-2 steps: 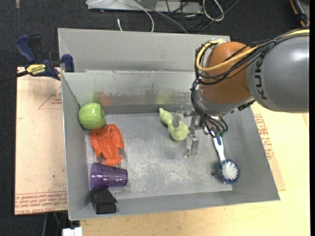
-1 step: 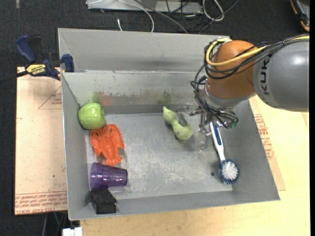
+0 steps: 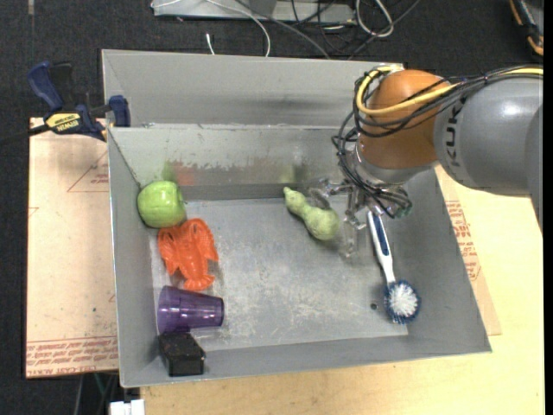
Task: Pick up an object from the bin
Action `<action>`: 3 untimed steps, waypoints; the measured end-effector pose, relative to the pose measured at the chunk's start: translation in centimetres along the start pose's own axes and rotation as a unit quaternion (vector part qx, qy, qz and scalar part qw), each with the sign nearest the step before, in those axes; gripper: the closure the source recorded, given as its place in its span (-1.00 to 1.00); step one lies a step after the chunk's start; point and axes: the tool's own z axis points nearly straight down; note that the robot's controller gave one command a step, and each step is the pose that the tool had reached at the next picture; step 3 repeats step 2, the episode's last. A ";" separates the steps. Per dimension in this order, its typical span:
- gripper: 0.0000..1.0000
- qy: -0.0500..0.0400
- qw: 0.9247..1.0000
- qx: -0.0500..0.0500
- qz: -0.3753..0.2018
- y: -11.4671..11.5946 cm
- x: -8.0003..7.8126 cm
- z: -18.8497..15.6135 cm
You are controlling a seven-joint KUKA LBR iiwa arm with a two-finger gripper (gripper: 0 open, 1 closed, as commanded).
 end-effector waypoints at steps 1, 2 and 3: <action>1.00 -0.004 0.998 0.000 0.069 0.7 0.2 0.0; 1.00 -0.004 0.998 0.000 0.069 0.7 0.2 0.0; 1.00 -0.004 0.998 0.000 0.069 0.7 0.2 0.0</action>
Offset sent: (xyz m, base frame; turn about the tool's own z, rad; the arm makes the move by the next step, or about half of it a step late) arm 0.0000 0.0000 0.0000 0.0000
